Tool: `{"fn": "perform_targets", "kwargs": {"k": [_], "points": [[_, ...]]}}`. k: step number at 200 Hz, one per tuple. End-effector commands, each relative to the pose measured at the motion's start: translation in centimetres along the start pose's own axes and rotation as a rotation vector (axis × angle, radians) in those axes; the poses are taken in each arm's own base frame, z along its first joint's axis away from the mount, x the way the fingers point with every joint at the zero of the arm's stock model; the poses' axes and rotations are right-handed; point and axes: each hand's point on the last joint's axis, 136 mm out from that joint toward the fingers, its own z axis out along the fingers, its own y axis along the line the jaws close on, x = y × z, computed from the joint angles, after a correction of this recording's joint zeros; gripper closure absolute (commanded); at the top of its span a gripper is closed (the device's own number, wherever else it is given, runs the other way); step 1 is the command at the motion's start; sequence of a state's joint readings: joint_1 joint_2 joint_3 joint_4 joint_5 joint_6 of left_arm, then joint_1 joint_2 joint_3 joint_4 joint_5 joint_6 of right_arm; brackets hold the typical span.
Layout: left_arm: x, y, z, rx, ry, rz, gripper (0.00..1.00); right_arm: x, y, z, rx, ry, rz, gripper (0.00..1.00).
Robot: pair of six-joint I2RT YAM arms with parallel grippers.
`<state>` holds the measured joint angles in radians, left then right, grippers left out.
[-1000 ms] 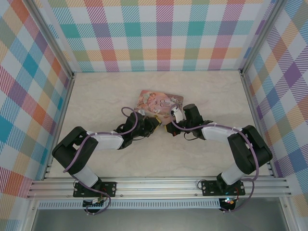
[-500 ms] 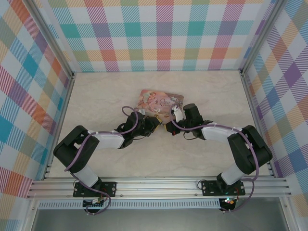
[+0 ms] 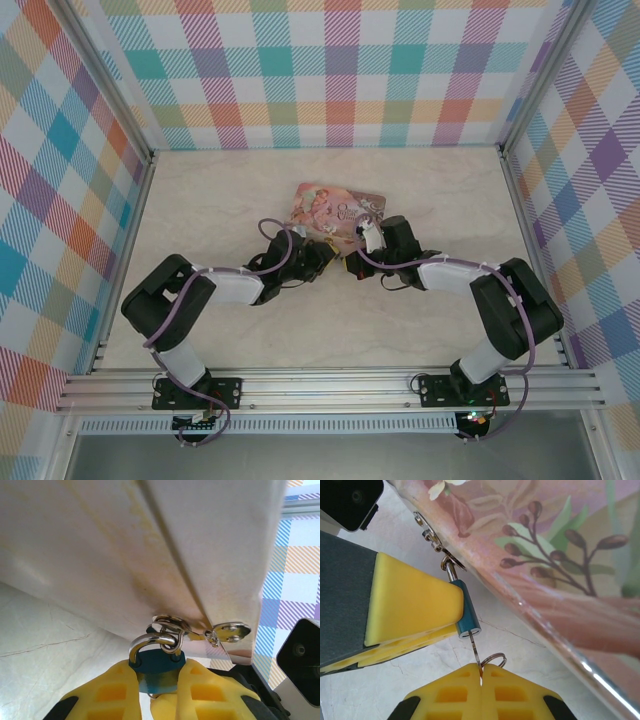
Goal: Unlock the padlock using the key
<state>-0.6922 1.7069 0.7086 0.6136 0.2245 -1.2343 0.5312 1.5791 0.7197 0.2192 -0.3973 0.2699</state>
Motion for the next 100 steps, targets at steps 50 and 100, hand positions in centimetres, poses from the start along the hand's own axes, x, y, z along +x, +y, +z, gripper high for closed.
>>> {"fn": "perform_targets", "kwargs": {"k": [50, 100], "points": [[5.6, -3.3, 0.8, 0.11, 0.252, 0.046, 1.0, -5.8, 4.3, 0.6, -0.111, -0.191, -0.197, 0.98], [5.6, -2.6, 1.2, 0.098, 0.255, 0.032, 0.99, -5.7, 4.9, 0.7, -0.157, -0.181, -0.144, 0.98]]}}
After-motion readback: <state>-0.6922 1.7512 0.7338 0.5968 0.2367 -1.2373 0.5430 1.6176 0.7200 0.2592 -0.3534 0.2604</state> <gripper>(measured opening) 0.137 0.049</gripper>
